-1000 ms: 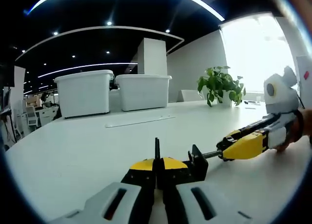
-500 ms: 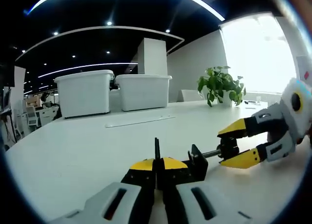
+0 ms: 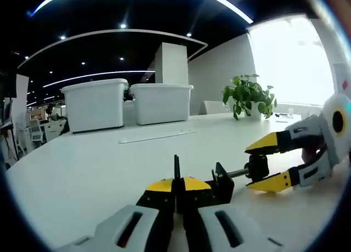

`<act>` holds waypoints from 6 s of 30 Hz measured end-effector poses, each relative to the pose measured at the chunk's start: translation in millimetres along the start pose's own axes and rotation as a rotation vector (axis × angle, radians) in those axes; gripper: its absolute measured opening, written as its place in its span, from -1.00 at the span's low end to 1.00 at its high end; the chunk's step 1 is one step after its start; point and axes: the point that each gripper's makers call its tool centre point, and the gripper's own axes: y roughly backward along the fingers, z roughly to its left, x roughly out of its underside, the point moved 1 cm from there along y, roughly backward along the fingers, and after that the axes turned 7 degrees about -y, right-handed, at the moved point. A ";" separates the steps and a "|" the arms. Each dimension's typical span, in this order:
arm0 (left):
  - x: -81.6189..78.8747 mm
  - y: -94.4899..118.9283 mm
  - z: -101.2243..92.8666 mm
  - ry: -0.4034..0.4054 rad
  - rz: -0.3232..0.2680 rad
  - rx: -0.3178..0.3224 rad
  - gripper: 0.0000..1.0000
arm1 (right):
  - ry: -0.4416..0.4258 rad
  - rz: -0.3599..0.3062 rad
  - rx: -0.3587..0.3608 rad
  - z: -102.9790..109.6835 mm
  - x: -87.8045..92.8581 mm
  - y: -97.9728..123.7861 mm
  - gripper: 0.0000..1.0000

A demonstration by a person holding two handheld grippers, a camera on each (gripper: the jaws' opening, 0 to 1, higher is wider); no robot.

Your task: Clamp the fixed fixture on the desktop, loosen the retaining clip, secure it to the edge of the desk, and tighten the retaining clip.

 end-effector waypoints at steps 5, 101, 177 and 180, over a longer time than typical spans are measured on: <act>0.1 0.1 -0.6 -0.001 0.000 0.003 -0.92 | -0.468 0.018 -0.046 -2.6 -6.9 -0.6 -0.08; 0.3 -0.1 -1.6 -0.006 0.001 0.010 -0.92 | -1.344 0.107 -0.163 -9.9 21.7 5.1 -0.50; 0.6 -1.2 0.6 0.008 0.004 -0.003 -0.92 | -0.426 -0.036 -0.041 -10.7 7.5 6.2 -0.17; 0.6 -1.1 0.5 0.007 0.004 -0.003 -0.92 | -0.624 -0.005 -0.054 -14.6 11.6 6.4 -0.05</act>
